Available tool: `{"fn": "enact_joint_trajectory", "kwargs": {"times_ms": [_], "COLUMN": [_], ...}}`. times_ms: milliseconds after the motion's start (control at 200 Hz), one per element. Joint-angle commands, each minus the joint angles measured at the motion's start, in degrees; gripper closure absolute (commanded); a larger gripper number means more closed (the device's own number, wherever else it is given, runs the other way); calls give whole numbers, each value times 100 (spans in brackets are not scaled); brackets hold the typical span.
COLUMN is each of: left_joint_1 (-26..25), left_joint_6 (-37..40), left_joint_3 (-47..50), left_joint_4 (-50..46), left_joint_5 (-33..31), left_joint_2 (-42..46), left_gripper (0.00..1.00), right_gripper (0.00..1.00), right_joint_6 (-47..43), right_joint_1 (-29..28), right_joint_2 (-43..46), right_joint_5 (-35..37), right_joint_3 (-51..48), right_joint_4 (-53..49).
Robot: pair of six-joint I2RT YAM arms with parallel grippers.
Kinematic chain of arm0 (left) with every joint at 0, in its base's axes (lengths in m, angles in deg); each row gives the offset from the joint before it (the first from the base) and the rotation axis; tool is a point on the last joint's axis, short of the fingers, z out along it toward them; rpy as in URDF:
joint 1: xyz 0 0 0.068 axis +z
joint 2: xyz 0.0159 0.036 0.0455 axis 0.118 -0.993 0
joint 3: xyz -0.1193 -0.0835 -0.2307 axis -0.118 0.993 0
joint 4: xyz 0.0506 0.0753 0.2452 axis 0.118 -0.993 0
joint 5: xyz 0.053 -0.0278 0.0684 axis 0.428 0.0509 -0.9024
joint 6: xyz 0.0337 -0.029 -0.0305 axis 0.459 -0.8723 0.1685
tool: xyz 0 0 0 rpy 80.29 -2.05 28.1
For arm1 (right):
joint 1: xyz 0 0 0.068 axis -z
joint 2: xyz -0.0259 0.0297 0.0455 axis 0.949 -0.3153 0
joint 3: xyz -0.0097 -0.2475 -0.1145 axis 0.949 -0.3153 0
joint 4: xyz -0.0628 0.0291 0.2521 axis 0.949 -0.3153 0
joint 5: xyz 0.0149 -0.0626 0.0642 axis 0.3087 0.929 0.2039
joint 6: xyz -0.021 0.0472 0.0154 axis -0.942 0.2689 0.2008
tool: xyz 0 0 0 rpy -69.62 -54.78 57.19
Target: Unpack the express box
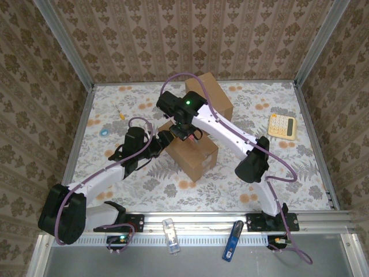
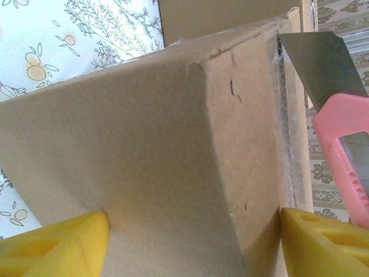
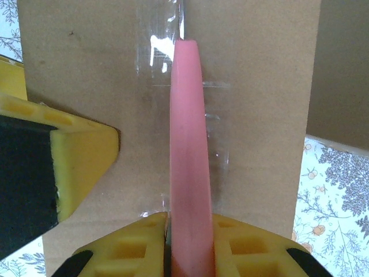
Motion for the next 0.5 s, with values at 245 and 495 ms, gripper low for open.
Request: {"fn": "enact_joint_trajectory", "kwargs": {"times_ms": [245, 495], "left_joint_1": [-80, -82], "left_joint_6": [-118, -128], "left_joint_3": [90, 107], "left_joint_4": [-404, -407], "left_joint_5": [-28, -55], "left_joint_2": [20, 46], "left_gripper": [25, 25], "right_gripper": [100, 100], "right_joint_6": [163, 229], "right_joint_1": [-55, -69], "right_joint_2": [-157, -188], "right_joint_5": [105, 270], "right_joint_3": [213, 211], "right_joint_4": [-87, -253]}}
